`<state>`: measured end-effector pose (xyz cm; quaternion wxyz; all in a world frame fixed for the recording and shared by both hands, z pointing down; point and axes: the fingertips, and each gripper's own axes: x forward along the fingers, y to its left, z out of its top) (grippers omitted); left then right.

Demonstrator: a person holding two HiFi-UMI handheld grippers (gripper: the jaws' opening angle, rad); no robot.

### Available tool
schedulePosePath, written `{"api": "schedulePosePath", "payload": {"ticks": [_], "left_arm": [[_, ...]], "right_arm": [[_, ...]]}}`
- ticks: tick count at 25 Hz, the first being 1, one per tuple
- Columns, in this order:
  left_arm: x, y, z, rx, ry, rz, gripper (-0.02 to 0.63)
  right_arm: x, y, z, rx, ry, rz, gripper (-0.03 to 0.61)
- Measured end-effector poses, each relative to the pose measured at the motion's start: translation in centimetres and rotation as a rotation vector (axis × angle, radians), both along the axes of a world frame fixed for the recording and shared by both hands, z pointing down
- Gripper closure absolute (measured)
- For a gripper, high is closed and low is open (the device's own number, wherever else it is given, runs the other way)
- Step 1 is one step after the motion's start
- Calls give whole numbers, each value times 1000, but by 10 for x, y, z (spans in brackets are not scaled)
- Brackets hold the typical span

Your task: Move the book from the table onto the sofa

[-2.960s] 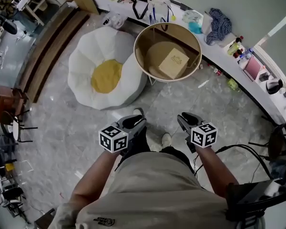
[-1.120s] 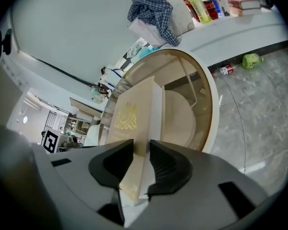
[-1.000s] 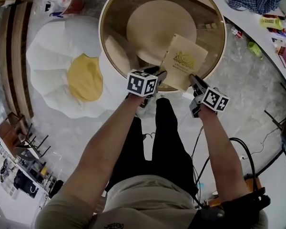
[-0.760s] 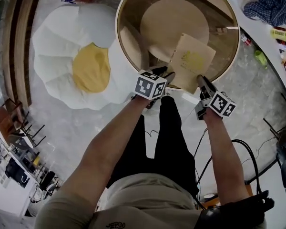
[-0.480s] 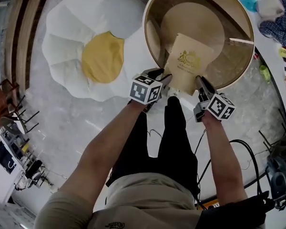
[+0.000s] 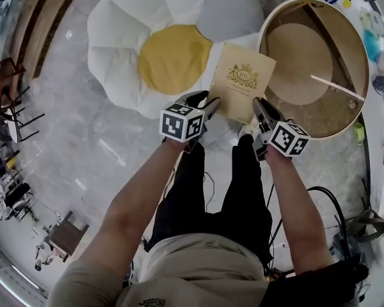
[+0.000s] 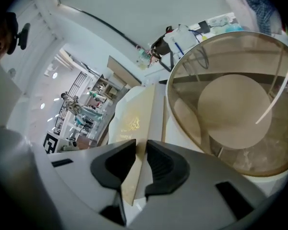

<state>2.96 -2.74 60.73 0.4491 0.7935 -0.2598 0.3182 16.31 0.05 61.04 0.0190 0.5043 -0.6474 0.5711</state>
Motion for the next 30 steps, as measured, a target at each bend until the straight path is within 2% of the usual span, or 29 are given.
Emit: {"api": "schedulePosePath", "payload": {"ticks": [6,12,16,22,27,30], "left_arm": [[-97,-7,21,-23,10,-148,434],[-150,0,73,-80,13,-232,434],[-159,8,116,-121,31,-260,434],[-154,6,186,-160,55,-264,434],[-147,4,229,-169,20,-275,434],[-153,3,228,-169,-18,-262,434]], "right_arm": [[-94,-24,25,-25,-5,-123,497],[-149,-47,75,-45,33,-214,495],[-160,-57,119,-63,72,-250,495],[-154,-60,184,-87,122,-258,495],[-141,-53,219,-117,188,-265,495],[-137,-54,212,-123,202,-252,495]]}}
